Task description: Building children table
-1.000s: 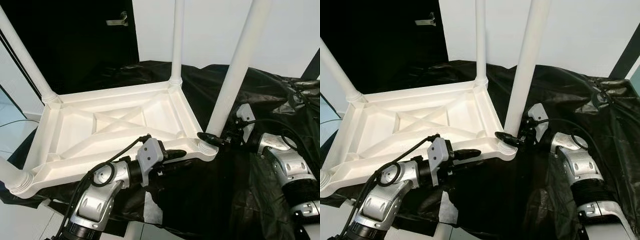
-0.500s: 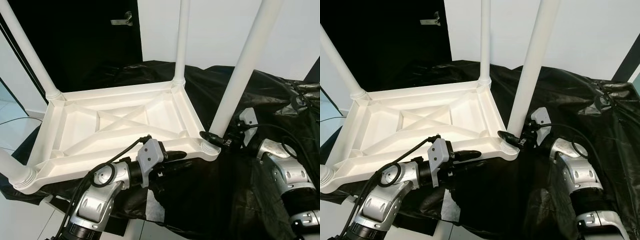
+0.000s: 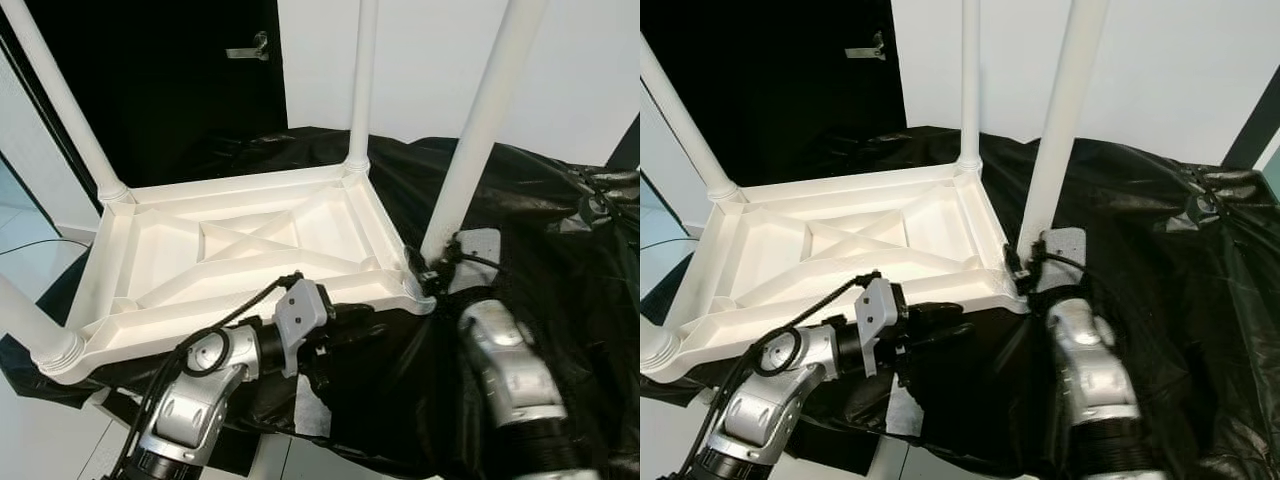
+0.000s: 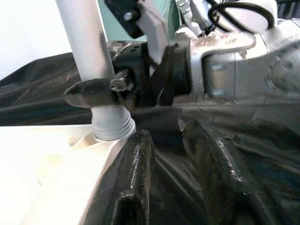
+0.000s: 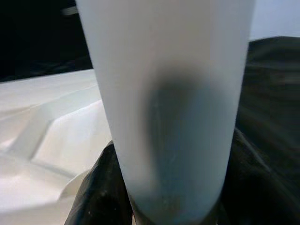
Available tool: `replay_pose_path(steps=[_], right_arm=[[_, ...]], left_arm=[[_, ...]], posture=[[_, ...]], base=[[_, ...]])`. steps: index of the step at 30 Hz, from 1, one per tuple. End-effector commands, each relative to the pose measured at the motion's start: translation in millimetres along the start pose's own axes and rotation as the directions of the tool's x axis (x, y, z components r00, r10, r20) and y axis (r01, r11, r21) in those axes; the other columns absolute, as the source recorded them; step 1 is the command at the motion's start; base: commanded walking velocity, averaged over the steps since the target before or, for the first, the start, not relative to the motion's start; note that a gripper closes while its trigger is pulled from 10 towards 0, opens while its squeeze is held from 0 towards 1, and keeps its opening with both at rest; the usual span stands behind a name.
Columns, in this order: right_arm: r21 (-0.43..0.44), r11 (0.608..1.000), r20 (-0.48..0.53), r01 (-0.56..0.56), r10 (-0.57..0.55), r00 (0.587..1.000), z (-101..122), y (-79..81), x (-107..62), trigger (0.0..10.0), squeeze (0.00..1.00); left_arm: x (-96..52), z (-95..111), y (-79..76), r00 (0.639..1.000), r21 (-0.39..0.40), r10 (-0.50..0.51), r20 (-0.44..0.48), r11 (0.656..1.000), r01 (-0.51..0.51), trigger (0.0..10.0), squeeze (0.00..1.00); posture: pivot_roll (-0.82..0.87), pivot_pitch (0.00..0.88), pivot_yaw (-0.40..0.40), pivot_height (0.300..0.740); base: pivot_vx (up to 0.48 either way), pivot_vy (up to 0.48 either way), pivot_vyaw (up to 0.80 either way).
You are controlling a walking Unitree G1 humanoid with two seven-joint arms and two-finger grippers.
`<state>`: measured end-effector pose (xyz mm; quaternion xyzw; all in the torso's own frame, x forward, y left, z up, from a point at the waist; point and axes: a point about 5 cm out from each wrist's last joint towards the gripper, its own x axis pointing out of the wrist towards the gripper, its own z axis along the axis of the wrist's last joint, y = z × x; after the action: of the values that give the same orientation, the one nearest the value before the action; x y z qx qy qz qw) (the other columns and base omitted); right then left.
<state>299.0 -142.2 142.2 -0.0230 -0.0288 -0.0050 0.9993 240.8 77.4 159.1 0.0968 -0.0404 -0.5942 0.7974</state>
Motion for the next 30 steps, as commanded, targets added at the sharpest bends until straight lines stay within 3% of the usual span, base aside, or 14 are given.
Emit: replay_pose_path(steps=[1, 3, 14, 15, 16, 17, 22, 24, 25, 26, 30], right_arm=[[-0.041, 0.983, -0.081, 0.179, -0.182, 0.980, -16.7, -8.0, -5.8, 10.0, 0.00], [-0.007, 0.989, -0.082, 0.147, -0.147, 0.986, -15.6, 2.3, -4.1, 10.0, 0.00], [-0.009, 0.988, -0.084, 0.152, -0.153, 0.985, -12.7, 4.1, -9.6, 10.0, 0.00], [-0.013, 0.989, -0.076, 0.148, -0.149, 0.986, -11.3, 4.3, -9.6, 10.0, 0.22], [-0.008, 0.990, -0.063, 0.143, -0.143, 0.988, -9.5, 4.0, -9.9, 10.0, 0.91], [-0.003, 0.991, -0.051, 0.130, -0.130, 0.990, -7.9, 3.3, -10.1, 10.0, 1.00], [0.039, 0.999, 0.012, 0.019, -0.019, 1.000, -0.8, -3.0, -13.7, 10.0, 1.00], [0.046, 0.992, 0.044, -0.115, 0.113, 0.993, 3.2, -8.2, -18.8, 10.0, 1.00], [0.046, 0.992, 0.044, -0.115, 0.113, 0.993, 3.2, -8.2, -18.8, 10.0, 1.00], [0.049, 0.980, 0.048, -0.190, 0.188, 0.981, 3.1, -12.0, -21.7, 10.0, 0.00], [0.022, 0.940, 0.051, -0.341, 0.339, 0.939, 2.7, -29.0, -24.4, 10.0, 0.00]], left_arm=[[0.9, 1.9, 2.1, 0.999, -0.006, 0.040, 0.005, 0.999, -0.040, 10.0, 0.00], [1.3, 2.4, 1.7, 0.999, -0.008, 0.037, 0.007, 0.999, -0.037, 10.0, 0.00], [1.7, 3.7, 3.5, 0.999, -0.001, 0.044, 0.003, 0.999, -0.044, 10.0, 0.00], [2.2, 3.9, 3.3, 0.999, -0.001, 0.045, 0.004, 0.999, -0.044, 10.0, 0.00], [2.4, 3.9, 2.7, 0.999, -0.001, 0.045, 0.005, 0.999, -0.045, 10.0, 0.00], [2.5, 3.8, 2.0, 0.999, -0.002, 0.045, 0.005, 0.999, -0.045, 10.0, 0.00], [1.4, 3.7, 0.4, 0.999, -0.006, 0.046, 0.007, 0.999, -0.046, 10.0, 0.00], [0.1, 3.7, 1.0, 0.999, -0.007, 0.050, 0.007, 0.999, -0.050, 10.0, 0.00], [0.1, 3.7, 1.0, 0.999, -0.007, 0.050, 0.007, 0.999, -0.050, 10.0, 0.00], [-0.3, 3.6, 1.7, 0.999, -0.007, 0.052, 0.006, 0.999, -0.052, 10.0, 0.00], [-0.7, 3.5, 3.7, 0.998, -0.006, 0.057, 0.006, 0.998, -0.057, 10.0, 0.00]], posture=[[-0.02, 0.000, 0.008, 0.740], [-0.02, 0.000, 0.008, 0.740], [-0.02, 0.000, 0.008, 0.740], [-0.02, 0.000, 0.006, 0.740], [-0.02, 0.000, 0.005, 0.740], [-0.02, 0.000, 0.003, 0.740], [-0.02, 0.000, -0.003, 0.740], [-0.02, 0.000, -0.004, 0.740], [-0.02, 0.000, -0.004, 0.740], [-0.02, 0.000, -0.004, 0.740], [-0.02, 0.000, -0.004, 0.740]], base=[[0.000, 0.000, 0.00], [0.000, 0.000, 0.00], [0.000, 0.000, 0.00], [0.000, 0.000, 0.00], [0.000, 0.000, 0.00], [0.000, 0.000, 0.00], [0.000, 0.000, 0.00], [0.000, 0.000, 0.00], [0.000, 0.000, 0.00], [0.000, 0.000, 0.00], [0.000, 0.000, 0.00]])
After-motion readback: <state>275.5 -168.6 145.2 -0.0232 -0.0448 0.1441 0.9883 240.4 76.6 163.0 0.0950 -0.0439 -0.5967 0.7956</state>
